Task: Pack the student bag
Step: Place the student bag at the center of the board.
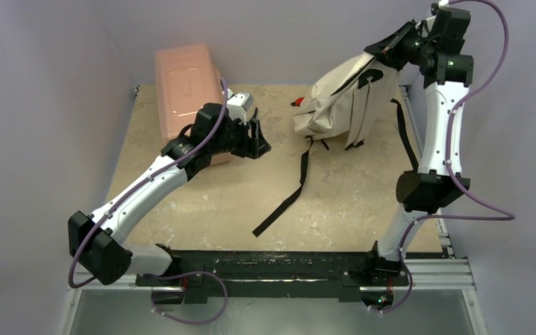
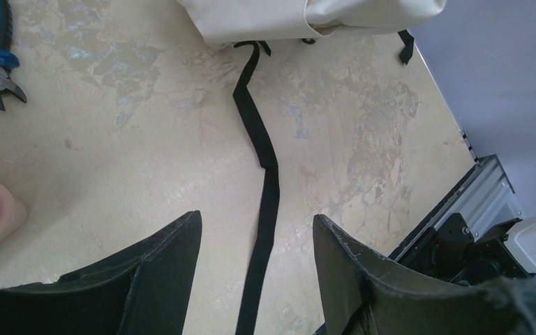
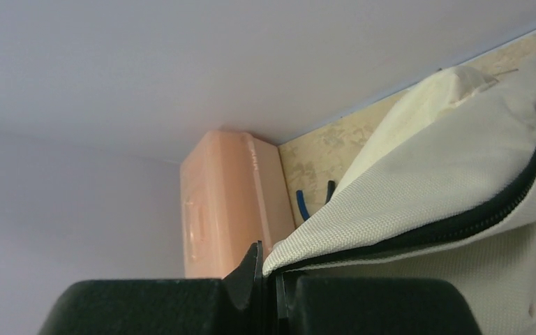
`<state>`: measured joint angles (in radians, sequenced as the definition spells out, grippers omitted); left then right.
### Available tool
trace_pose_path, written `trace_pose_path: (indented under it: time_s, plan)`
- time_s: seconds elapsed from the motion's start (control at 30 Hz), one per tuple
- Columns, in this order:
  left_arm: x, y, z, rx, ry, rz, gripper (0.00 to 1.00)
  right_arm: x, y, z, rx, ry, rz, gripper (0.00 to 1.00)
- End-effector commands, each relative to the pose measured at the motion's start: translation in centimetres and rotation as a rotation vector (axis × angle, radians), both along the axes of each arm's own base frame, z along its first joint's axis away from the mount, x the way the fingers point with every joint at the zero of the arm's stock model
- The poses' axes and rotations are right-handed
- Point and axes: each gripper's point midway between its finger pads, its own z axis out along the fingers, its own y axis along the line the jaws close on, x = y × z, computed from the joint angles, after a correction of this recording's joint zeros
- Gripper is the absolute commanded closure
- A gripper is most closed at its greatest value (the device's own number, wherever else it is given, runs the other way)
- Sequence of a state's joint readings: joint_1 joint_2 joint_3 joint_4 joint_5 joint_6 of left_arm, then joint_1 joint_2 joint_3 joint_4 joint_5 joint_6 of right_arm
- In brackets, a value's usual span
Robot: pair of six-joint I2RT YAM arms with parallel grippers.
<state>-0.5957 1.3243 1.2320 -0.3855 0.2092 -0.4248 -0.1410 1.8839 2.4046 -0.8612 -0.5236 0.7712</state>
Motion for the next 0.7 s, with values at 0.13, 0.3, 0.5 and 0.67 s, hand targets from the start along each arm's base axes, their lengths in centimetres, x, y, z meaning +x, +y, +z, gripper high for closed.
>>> trace_pose_path:
  time_s: [0.13,0.3,0.5,0.67]
  plan:
    - [0.7,0.3,0.5,0.006,-0.034,0.009,0.41,-15.5,2.0,24.9,0.015,-0.811,0.16,1.0]
    - [0.7,0.1,0.4,-0.009,-0.024,0.002,0.41,-12.5,0.4,21.4,0.009,-0.702,0.115,1.0]
    - [0.7,0.2,0.6,-0.008,-0.033,0.009,0.41,-5.6,-2.9,7.2,-0.067,-0.416,-0.007,0.95]
    - [0.7,0.2,0.5,-0.009,-0.029,0.009,0.41,-3.3,-6.3,-2.7,-0.202,-0.212,-0.129,0.71]
